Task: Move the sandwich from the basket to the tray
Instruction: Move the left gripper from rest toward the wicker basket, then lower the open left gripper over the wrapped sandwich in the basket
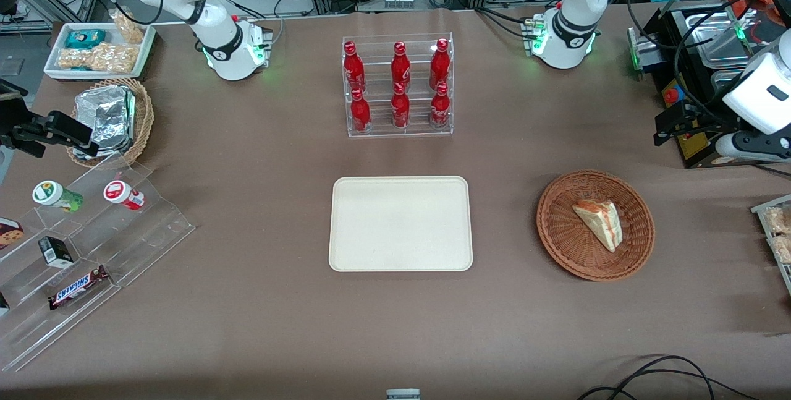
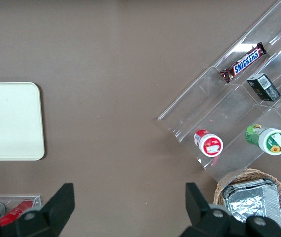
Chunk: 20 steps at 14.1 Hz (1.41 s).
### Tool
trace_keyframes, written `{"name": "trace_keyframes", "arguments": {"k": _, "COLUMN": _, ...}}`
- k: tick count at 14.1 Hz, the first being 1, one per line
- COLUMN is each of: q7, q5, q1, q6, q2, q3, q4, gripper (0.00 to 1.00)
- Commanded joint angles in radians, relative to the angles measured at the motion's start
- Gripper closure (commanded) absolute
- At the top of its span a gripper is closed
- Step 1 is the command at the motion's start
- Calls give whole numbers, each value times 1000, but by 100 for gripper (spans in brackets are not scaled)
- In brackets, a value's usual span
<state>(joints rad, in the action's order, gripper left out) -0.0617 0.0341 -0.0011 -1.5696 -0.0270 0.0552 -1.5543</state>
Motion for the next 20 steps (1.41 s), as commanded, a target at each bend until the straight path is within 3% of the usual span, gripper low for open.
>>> {"name": "trace_keyframes", "arguments": {"k": 1, "q7": -3, "q5": 12, "q1": 7, "q6": 5, "q2": -17, "q3": 2, "q4": 20, "gripper": 0}}
{"name": "trace_keyframes", "arguments": {"k": 13, "q7": 31, "q5": -9, "q1": 7, "q6": -19, "q2": -77, "q3": 2, "q4": -84, "gripper": 0}}
{"name": "trace_keyframes", "arguments": {"k": 16, "q7": 34, "q5": -49, "q1": 7, "q6": -250, "q2": -123, "q3": 0, "q4": -243, "gripper": 0}}
{"name": "trace_keyframes", "arguments": {"k": 20, "q7": 81, "q5": -48, "q1": 16, "q6": -568, "q2": -125, "q3": -23, "q4": -472, "gripper": 0}}
